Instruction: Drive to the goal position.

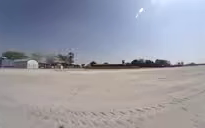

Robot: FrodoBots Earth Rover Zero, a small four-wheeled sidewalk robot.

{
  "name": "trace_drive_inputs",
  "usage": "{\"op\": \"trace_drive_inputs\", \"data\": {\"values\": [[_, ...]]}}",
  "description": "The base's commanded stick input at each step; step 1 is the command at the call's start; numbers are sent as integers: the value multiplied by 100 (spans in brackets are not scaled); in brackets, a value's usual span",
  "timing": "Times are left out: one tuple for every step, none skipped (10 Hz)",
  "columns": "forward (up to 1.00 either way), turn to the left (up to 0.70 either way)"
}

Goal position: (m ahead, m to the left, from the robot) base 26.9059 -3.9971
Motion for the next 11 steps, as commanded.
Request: {"op": "trace_drive_inputs", "data": {"values": [[45, 0], [45, 0], [45, 0], [45, 0], [45, 0], [45, 0], [45, 0], [45, 0], [45, 0], [45, 0], [45, 0]]}}
